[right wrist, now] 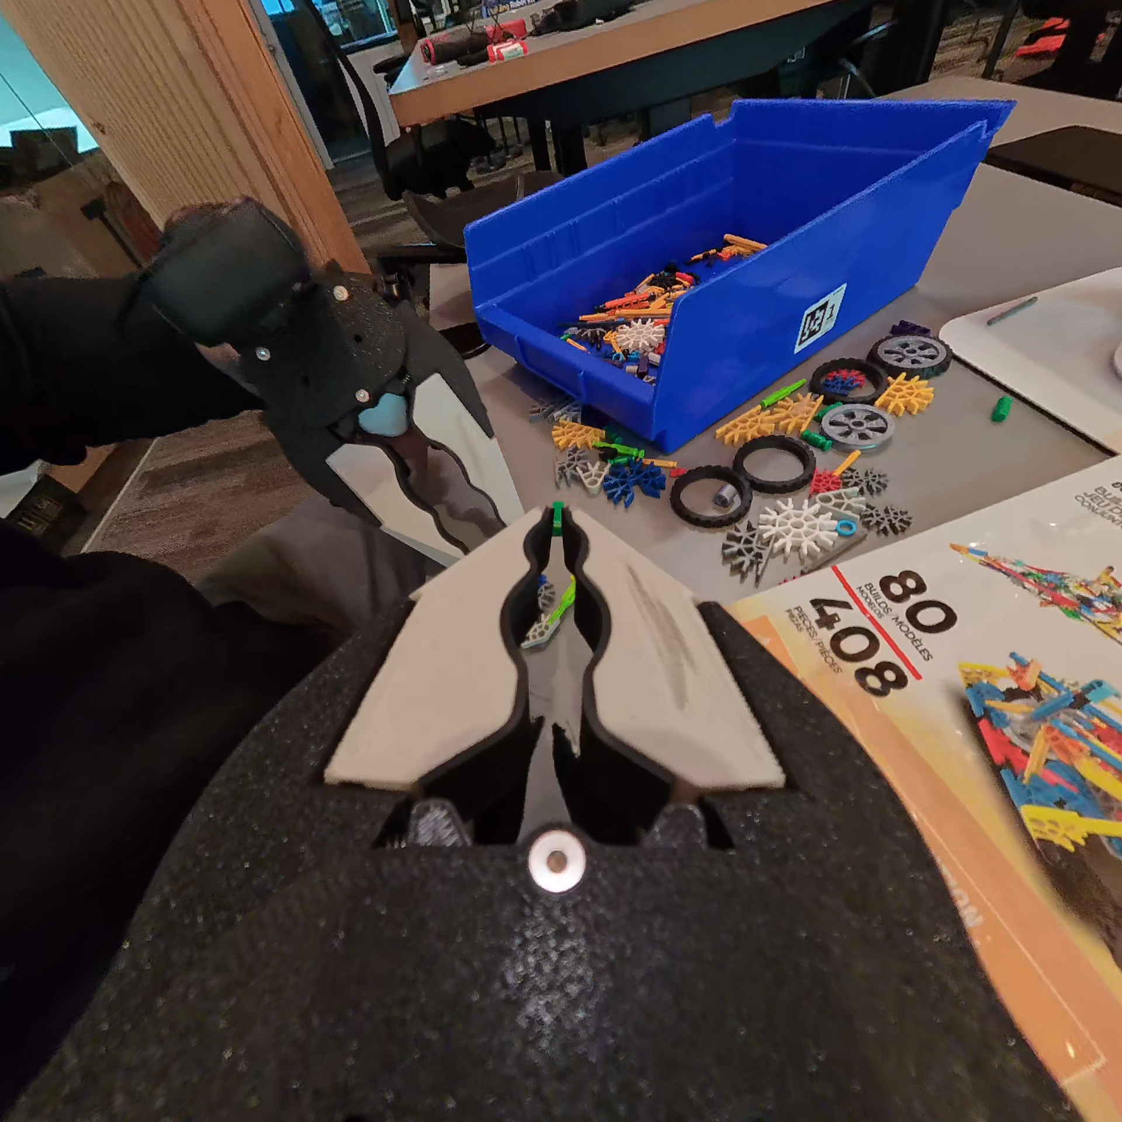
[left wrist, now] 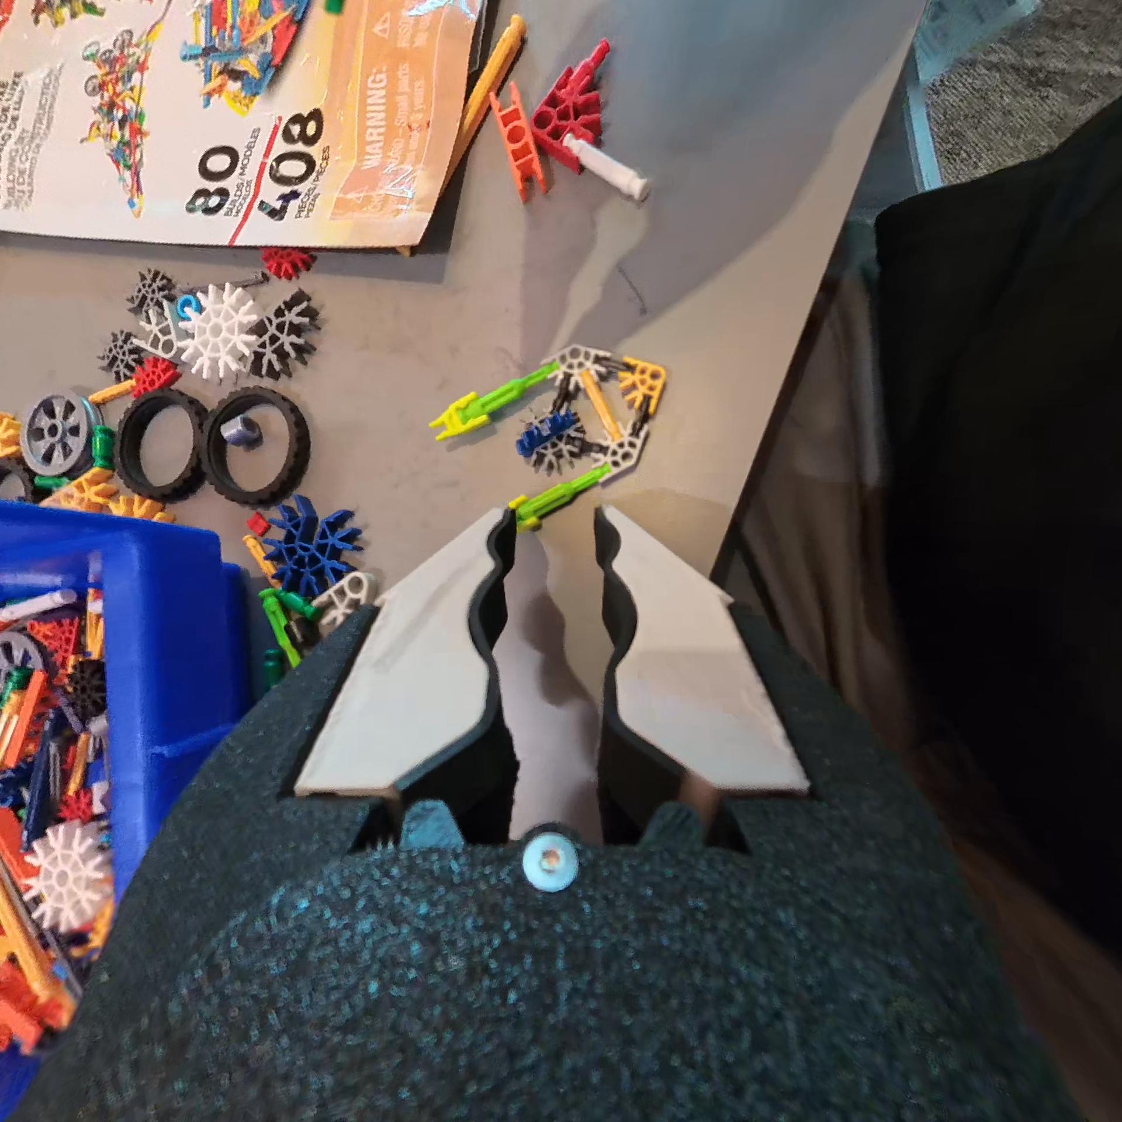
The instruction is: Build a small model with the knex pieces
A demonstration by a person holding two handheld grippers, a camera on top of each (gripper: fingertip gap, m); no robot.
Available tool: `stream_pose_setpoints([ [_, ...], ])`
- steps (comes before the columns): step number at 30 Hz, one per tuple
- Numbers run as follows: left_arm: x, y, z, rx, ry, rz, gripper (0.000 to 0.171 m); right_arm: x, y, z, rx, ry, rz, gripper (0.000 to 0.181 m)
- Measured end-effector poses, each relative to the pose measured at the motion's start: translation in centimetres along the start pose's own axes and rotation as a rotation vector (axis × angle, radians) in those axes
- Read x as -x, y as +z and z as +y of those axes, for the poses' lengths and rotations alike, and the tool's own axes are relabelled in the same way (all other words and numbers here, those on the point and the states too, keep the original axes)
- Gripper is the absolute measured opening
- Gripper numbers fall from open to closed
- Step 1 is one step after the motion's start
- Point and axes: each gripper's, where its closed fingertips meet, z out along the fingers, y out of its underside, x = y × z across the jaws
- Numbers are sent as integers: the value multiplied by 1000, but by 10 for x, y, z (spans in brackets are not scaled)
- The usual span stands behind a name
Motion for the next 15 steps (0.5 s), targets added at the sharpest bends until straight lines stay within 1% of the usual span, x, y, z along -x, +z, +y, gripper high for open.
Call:
stream_pose_setpoints([
  [1, -3, -1, -2, -4, -4, -7, 24, 0, -2, 2, 1, 1, 4, 1],
  [3, -7, -6, -4, -3, 37, -48, 25, 1, -6, 6, -3, 9, 7, 1],
  [6, -2, -11, -9, -3, 106, -141, 28, 1, -12, 12, -16, 23, 17, 1],
  [10, -10, -2, -12, 1, 94, -110, 48, 0, -17, 20, -19, 29, 32, 1],
  [11, -11, 0, -14, -6, 86, -113, 45, 0, -18, 22, -18, 26, 36, 1],
  [15, -17, 1, -17, -18, 51, -110, 45, -1, -24, 27, -19, 23, 44, 1],
])
